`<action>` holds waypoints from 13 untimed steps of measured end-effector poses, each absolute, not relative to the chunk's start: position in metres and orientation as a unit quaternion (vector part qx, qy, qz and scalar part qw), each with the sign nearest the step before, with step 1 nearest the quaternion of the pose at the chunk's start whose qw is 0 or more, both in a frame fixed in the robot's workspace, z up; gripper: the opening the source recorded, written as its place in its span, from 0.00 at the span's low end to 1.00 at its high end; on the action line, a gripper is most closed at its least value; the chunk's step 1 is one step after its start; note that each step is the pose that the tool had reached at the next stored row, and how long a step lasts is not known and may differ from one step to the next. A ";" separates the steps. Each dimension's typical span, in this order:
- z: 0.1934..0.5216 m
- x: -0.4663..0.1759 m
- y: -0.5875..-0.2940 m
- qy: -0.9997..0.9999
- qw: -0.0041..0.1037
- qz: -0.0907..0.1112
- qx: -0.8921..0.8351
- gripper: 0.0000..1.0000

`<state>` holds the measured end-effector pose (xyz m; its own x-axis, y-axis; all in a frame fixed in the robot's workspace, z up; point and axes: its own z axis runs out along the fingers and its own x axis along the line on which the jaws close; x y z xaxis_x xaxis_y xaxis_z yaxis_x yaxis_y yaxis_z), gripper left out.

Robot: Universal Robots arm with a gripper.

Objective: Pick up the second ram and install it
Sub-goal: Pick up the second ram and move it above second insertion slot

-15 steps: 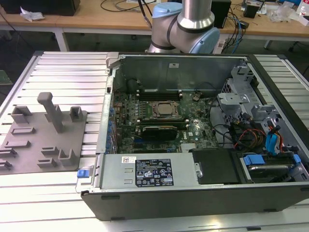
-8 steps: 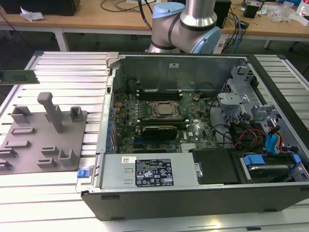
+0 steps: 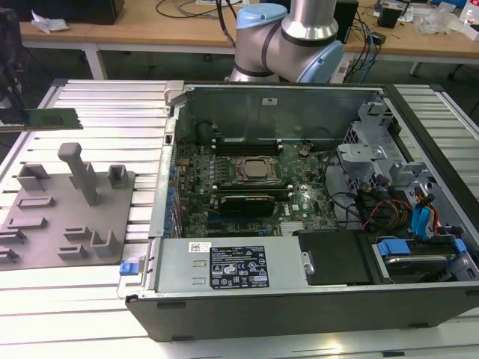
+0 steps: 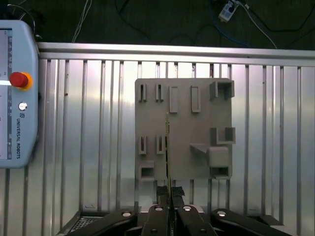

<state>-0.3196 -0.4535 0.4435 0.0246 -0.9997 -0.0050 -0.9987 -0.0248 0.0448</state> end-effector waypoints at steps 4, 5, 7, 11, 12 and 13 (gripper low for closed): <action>0.443 -0.308 -0.453 -0.698 0.014 -0.018 0.716 0.13; 0.443 -0.302 -0.453 -0.698 0.015 -0.018 0.716 0.13; 0.443 -0.297 -0.453 -0.698 0.015 -0.018 0.716 0.13; 0.443 -0.285 -0.451 -0.698 0.015 -0.018 0.716 0.13; 0.443 -0.283 -0.451 -0.698 0.015 -0.018 0.716 0.13; 0.443 -0.280 -0.450 -0.698 0.015 -0.018 0.716 0.13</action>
<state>-0.2799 -0.4498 0.4434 0.0246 -0.9997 -0.0051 -0.9986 -0.0248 0.0467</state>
